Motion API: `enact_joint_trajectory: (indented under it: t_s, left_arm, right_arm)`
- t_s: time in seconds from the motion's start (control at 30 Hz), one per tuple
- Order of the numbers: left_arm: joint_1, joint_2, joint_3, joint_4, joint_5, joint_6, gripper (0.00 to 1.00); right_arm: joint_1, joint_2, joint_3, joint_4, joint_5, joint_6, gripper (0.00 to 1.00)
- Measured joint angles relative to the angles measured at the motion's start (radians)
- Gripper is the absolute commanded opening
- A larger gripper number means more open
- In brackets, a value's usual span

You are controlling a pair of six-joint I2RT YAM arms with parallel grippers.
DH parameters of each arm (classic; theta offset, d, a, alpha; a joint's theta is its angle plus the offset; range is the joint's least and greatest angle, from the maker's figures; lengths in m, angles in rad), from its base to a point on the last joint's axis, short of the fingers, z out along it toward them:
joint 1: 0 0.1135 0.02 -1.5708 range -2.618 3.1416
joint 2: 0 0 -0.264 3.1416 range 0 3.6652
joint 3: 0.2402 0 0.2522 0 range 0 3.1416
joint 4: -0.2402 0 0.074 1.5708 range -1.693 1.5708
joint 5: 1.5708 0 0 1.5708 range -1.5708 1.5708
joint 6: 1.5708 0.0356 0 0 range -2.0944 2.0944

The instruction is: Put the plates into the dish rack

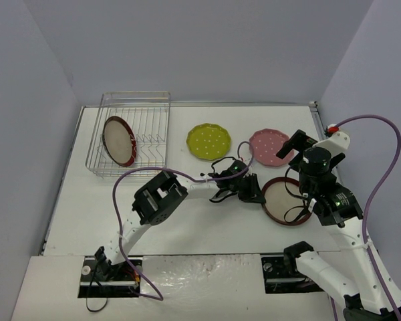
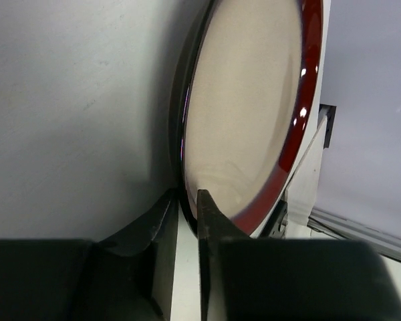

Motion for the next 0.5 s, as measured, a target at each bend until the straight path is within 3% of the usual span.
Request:
enact_joint_trajectory:
  t_s: [0.5]
  left_arm:
    - [-0.020,-0.026,0.036,-0.119,-0.094,0.082,0.00]
  right_arm:
    - [0.000,0.000,0.000,0.000,0.000,0.000,1.00]
